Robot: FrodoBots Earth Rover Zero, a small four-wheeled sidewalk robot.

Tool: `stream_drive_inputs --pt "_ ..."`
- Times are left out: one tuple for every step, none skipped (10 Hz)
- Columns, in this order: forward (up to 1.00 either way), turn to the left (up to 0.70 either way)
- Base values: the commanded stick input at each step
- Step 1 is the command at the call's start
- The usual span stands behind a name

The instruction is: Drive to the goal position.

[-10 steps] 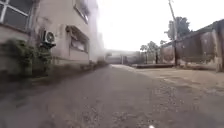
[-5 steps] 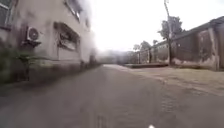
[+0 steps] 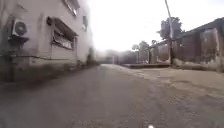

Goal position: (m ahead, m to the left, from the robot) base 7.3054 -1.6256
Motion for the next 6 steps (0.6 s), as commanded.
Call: stream_drive_inputs --pt "1.00 0.00" --pt "1.00 0.00" --pt "1.00 0.00" --pt "1.00 0.00" --pt "1.00 0.00" --pt "1.00 0.00"
